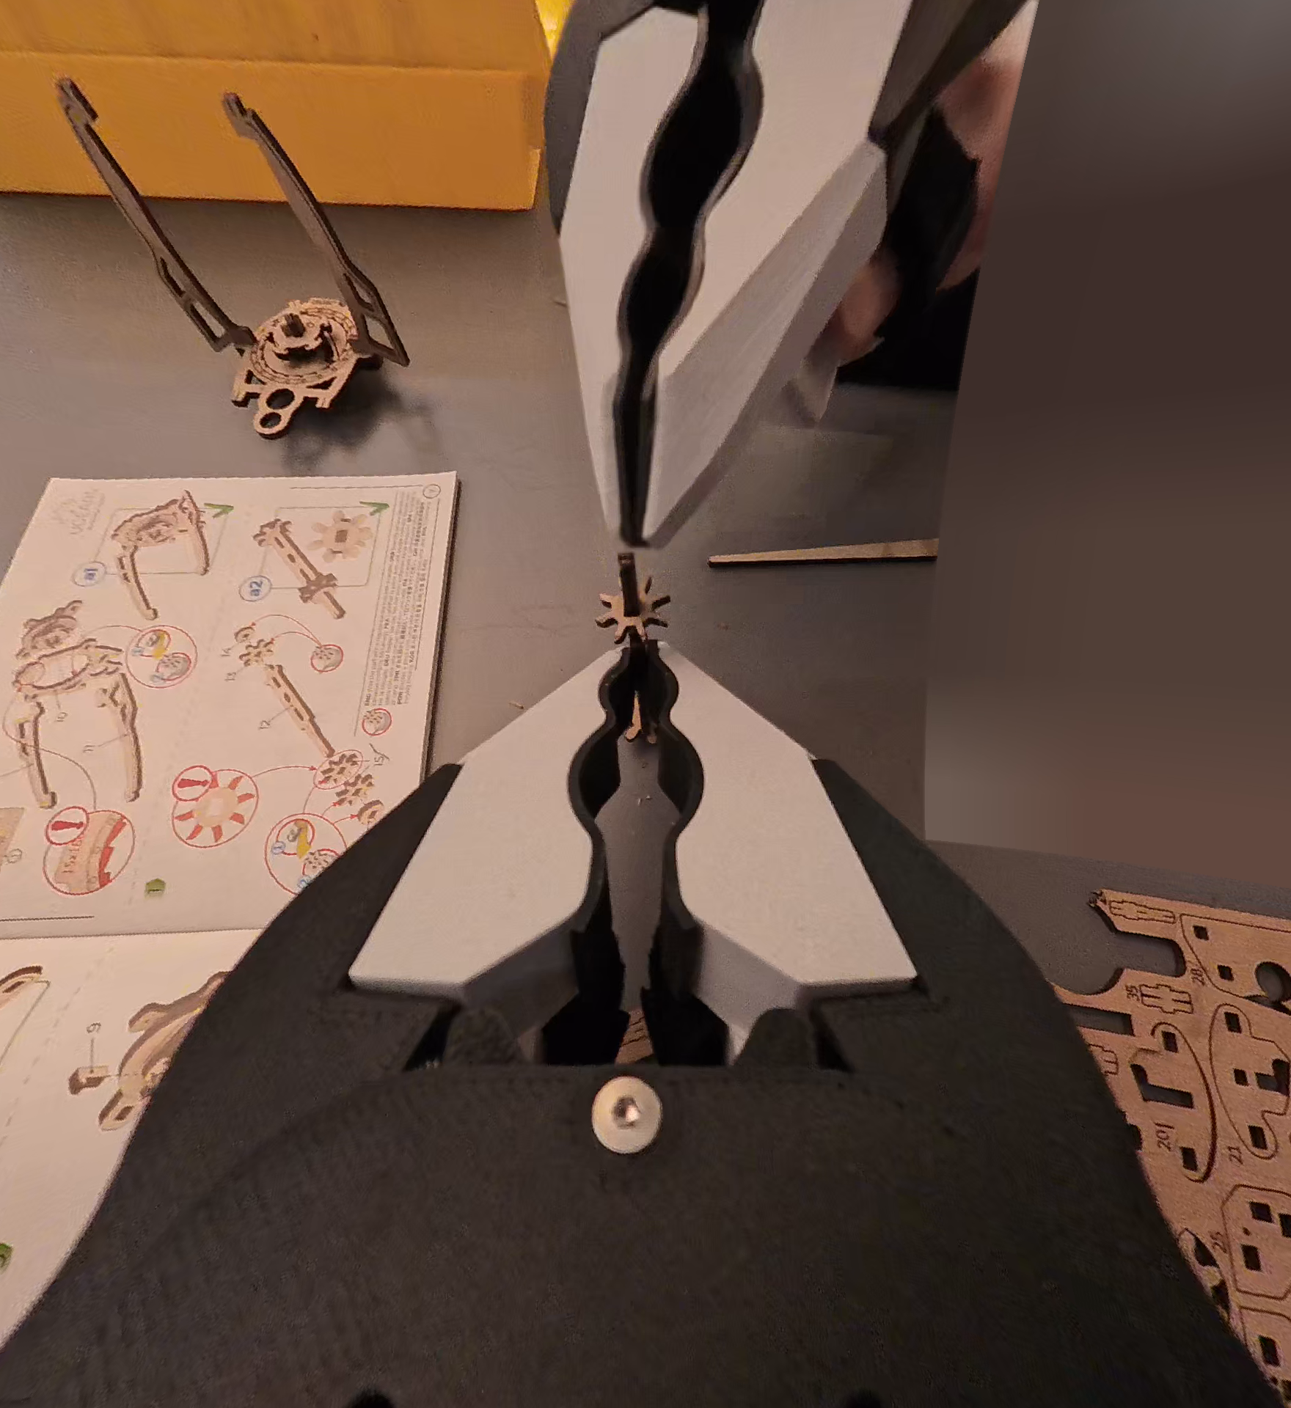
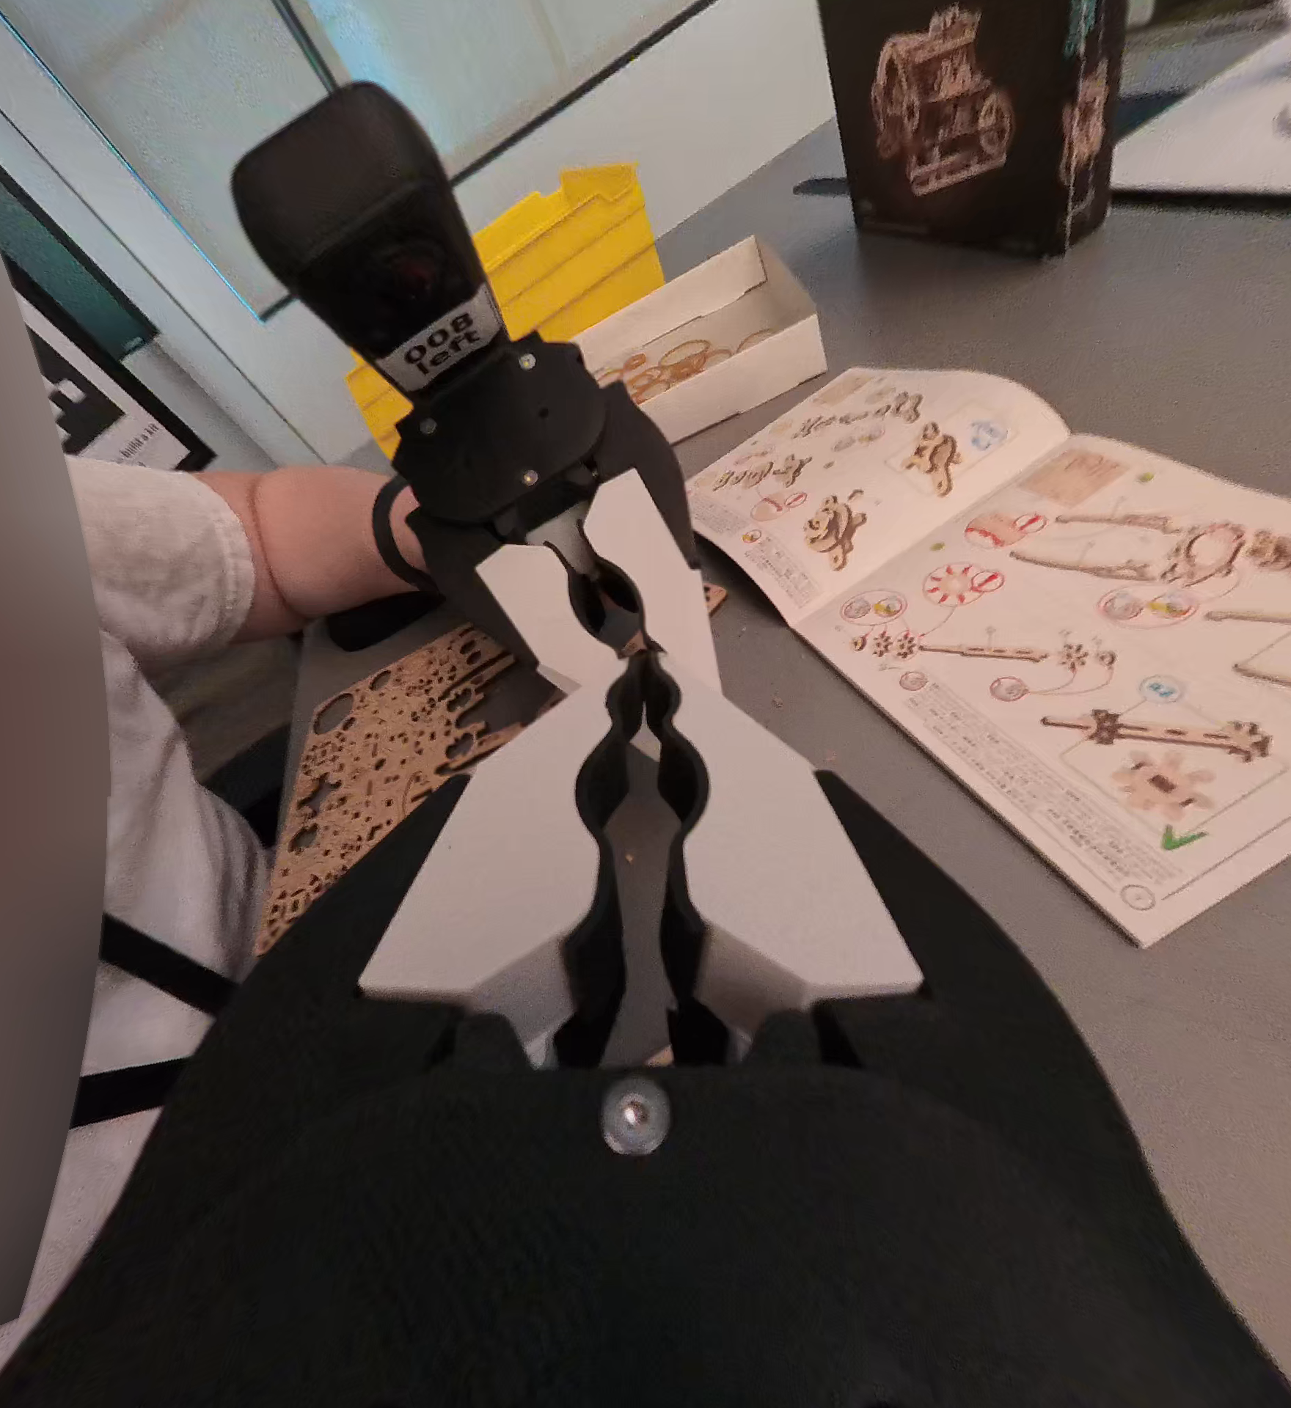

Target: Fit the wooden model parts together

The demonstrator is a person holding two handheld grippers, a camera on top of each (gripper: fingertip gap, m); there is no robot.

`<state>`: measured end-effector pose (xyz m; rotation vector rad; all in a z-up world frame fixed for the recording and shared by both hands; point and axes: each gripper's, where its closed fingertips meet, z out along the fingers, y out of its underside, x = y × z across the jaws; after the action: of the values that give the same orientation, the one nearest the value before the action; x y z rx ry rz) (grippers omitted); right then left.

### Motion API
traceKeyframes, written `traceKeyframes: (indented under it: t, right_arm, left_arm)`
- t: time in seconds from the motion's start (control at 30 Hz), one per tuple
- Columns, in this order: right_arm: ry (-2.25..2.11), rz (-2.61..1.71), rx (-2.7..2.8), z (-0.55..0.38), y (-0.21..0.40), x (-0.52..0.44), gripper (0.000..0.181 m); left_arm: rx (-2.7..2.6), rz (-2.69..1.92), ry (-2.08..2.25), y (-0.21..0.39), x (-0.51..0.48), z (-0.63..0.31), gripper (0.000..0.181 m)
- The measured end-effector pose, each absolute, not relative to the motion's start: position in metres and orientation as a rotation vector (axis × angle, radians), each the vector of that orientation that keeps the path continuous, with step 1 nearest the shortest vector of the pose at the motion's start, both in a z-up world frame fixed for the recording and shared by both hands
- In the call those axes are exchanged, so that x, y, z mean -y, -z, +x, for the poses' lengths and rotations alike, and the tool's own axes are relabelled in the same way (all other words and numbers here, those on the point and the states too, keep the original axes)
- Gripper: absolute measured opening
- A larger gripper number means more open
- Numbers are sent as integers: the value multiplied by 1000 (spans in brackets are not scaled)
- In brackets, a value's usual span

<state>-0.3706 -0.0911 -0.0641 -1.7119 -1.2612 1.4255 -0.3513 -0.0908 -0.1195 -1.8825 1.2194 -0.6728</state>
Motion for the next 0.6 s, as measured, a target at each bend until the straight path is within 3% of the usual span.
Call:
traceKeyframes:
  t: [0.6]
  right_arm:
    - [-1172, -1674, 1374, -373, 79, 89, 0]
  left_arm:
    - [-1214, -1889, 671, 120, 90, -351, 0]
